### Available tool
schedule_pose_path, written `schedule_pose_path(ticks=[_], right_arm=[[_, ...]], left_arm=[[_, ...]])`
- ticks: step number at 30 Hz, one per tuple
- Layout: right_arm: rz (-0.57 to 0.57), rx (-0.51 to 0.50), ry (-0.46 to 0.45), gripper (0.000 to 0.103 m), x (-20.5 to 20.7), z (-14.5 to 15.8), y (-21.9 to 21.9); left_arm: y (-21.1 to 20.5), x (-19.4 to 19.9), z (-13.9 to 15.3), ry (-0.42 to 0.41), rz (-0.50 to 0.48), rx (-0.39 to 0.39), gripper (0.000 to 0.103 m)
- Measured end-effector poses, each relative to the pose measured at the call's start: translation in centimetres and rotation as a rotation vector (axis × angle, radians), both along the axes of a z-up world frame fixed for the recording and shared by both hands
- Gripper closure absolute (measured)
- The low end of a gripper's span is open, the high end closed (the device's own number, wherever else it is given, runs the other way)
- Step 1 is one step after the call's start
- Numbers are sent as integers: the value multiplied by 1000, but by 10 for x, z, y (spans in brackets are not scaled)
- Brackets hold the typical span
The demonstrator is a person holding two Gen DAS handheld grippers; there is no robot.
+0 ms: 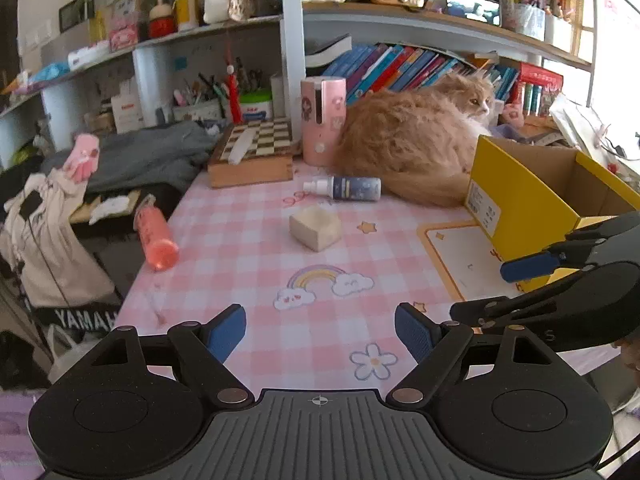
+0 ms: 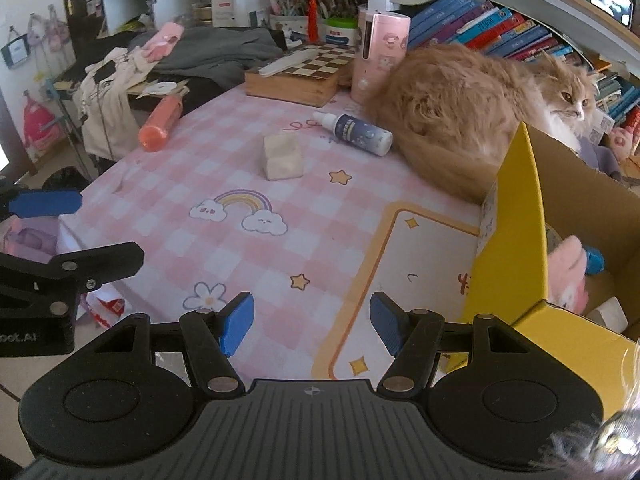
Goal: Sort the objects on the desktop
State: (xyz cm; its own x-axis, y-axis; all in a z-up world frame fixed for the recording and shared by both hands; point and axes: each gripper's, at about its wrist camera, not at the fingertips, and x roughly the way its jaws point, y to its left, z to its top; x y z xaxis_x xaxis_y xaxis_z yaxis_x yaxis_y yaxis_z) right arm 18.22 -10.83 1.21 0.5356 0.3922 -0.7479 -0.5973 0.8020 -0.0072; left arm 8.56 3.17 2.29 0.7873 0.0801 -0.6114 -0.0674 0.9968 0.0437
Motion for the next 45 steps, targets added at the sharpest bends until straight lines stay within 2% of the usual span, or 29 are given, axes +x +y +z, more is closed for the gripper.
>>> schedule_pose_path(ticks=[12,18,25,31,34,36,45], right_arm=[[13,11,-40,41,2,4,20],[1,54,-59,41,6,8,6],[-10,140,-88,41,10,12,-15],[29,160,-128,41,12,11,-37],[71,175,-133,44,12,12,-48],[68,146,-161,44,11,11,-51],[29,174,-164,44,24,10,-54]], left_arm=[[-1,2,3,-26,-14,21,19],[-16,5,4,-39,8,37,19],[-29,11,5,-38,85,40,19],[-49,13,0,-29,127,63,19],[-57,18,-2,-21,149,48,19],[-61,21,-2,-16,152,46,19],[-51,40,-2,-25,105,56,19]])
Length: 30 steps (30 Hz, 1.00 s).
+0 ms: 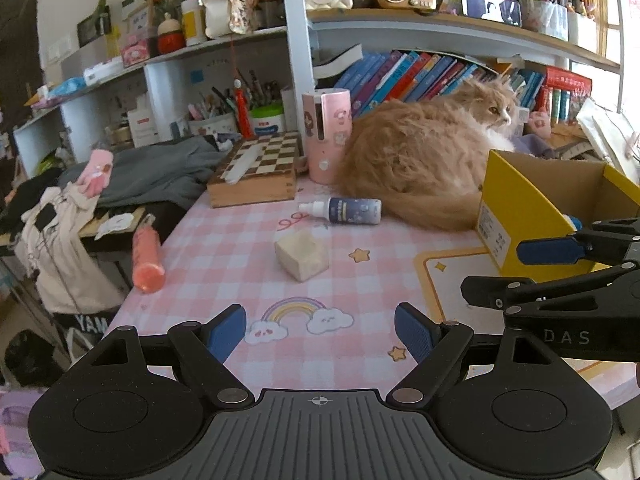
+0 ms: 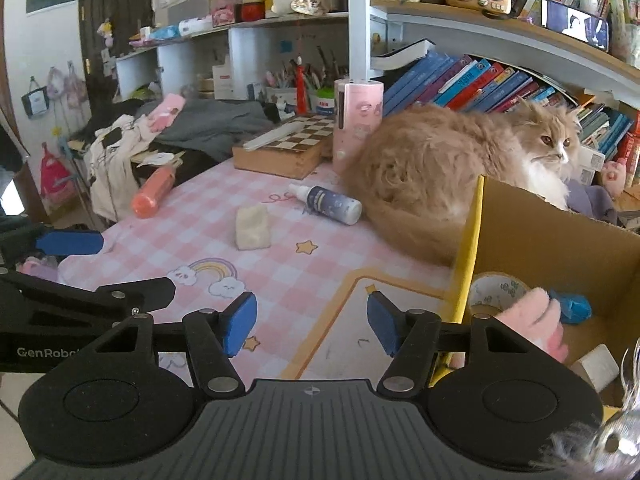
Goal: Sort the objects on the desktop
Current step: 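Move the left tool to the white sponge while the right tool approaches the spray bottle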
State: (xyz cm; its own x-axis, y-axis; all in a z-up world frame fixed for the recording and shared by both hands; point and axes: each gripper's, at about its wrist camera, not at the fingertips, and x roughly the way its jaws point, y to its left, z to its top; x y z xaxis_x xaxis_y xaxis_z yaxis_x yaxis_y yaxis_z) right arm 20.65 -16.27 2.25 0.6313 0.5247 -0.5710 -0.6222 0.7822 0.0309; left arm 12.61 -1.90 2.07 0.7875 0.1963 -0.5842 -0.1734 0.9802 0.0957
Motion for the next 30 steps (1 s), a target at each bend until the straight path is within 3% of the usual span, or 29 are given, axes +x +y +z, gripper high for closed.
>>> schedule_pose_path(ticks=[11,25,30], right_arm=[[-96,-6,-42,43,36,7,42],[-259,-22,72,43,88,-2,85],[-301,-33,97,42,101,-5,92]], left_arm=[[53,65,-8,18,-109,-3,19],[88,139,-46,133,-324,-24,20],[94,162,-61,177,-357,-83,20]])
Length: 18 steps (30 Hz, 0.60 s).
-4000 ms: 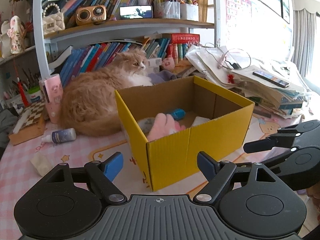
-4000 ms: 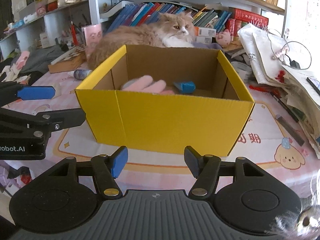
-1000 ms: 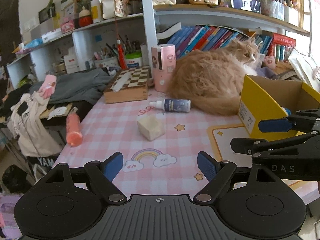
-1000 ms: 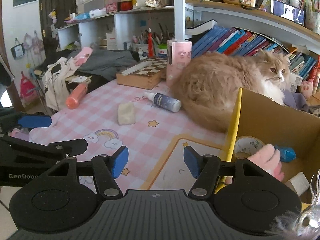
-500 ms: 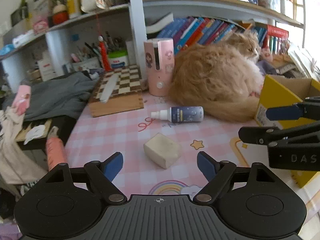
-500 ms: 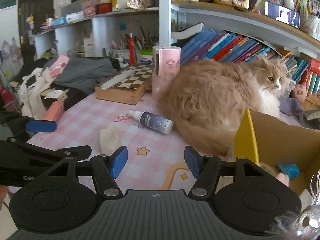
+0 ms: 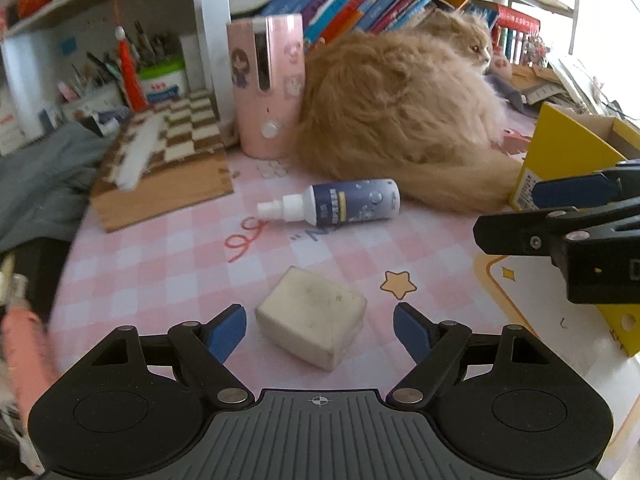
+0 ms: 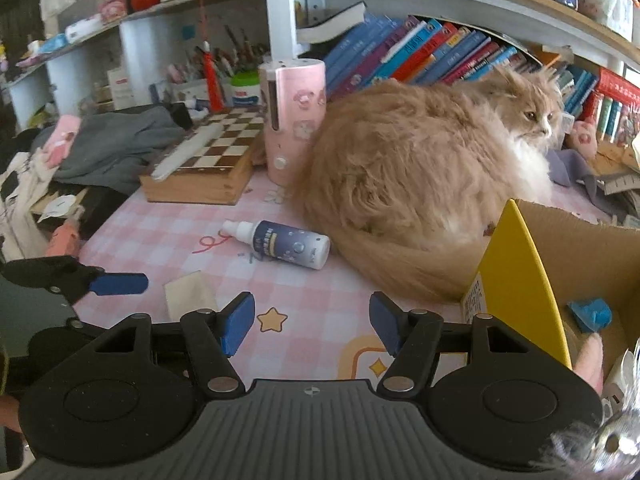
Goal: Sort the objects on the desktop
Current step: 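Move the left tool to the white sponge while the right tool approaches the spray bottle, then close the left gripper on the sponge while the right gripper grasps the spray bottle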
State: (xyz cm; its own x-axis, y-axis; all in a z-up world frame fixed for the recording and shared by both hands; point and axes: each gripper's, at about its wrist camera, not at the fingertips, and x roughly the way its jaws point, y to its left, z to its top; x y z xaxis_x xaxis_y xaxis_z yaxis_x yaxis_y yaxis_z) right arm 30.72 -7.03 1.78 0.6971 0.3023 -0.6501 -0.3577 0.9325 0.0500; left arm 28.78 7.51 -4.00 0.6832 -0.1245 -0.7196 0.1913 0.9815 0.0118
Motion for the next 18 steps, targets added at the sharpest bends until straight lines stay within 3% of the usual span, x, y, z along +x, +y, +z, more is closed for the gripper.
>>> schedule_pose_path(ticks=[5,10,15,18], right_arm=[[-33,-2,42,42,14,-8,4],[-29,-21,83,42,29,-16,12],[9,-56,79,40,44,-20,24],[43,-73,76,40,55,-21,32]], left_arm=[[5,18,-11,29,20,-22,21],[9,25,-16,29,18,-42,32],[11,23,-13,20,-7,-65,52],[21,17,-8,16,47,-91,56]])
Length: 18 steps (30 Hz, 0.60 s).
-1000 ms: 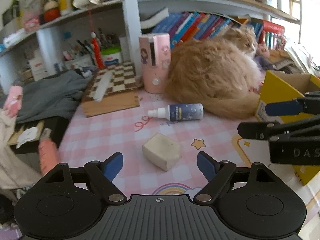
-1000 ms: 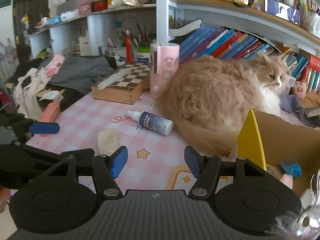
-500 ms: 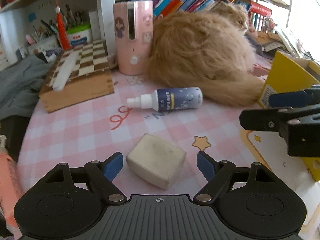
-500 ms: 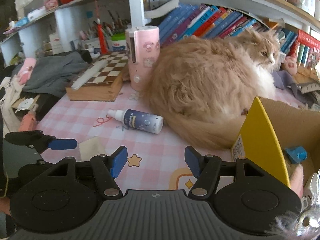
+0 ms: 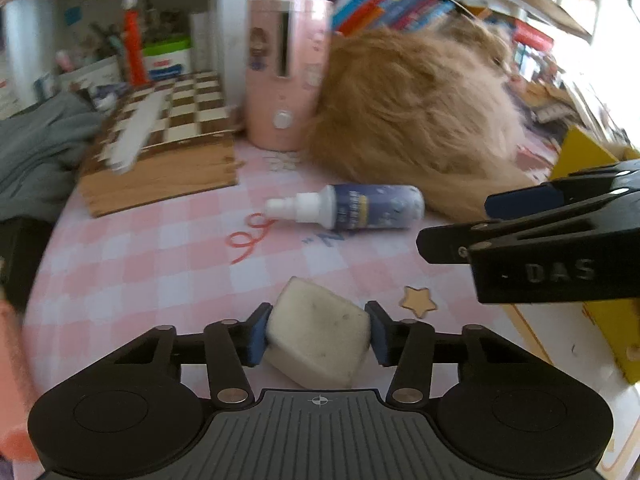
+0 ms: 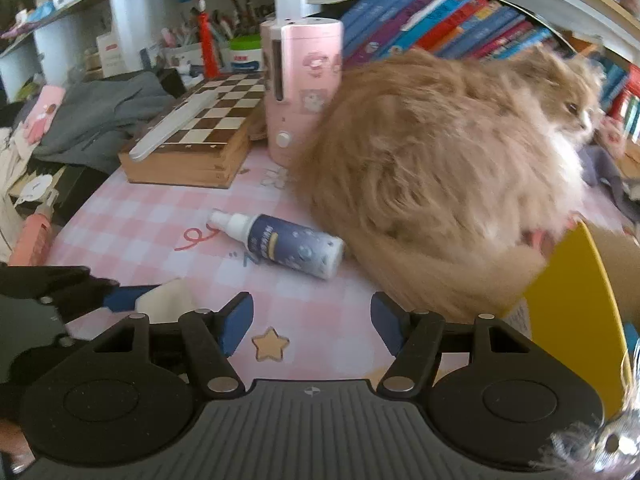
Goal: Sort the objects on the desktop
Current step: 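Close the left gripper on the sponge while the right gripper grasps the spray bottle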
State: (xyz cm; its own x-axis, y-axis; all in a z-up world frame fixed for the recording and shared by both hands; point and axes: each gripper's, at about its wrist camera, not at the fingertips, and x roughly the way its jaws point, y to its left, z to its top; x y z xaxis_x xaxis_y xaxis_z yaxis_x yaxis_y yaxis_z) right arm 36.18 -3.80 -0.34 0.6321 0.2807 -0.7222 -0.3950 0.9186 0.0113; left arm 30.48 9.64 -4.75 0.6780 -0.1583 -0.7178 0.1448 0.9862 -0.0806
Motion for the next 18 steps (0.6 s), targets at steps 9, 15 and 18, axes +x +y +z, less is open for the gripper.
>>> schedule_pose_path(ticks=[9,15,18], right_arm=[[58,-28,5,35,23,-6,21],[208,-114,-57,35,37,-9,45],[305,-187,-80,38,46,-14,60]], left_arm=[[45,-37,9,33,131,-80,58],[53,-44,12,34,142,-86,58],[55,-44,14,20,150,-96,58]])
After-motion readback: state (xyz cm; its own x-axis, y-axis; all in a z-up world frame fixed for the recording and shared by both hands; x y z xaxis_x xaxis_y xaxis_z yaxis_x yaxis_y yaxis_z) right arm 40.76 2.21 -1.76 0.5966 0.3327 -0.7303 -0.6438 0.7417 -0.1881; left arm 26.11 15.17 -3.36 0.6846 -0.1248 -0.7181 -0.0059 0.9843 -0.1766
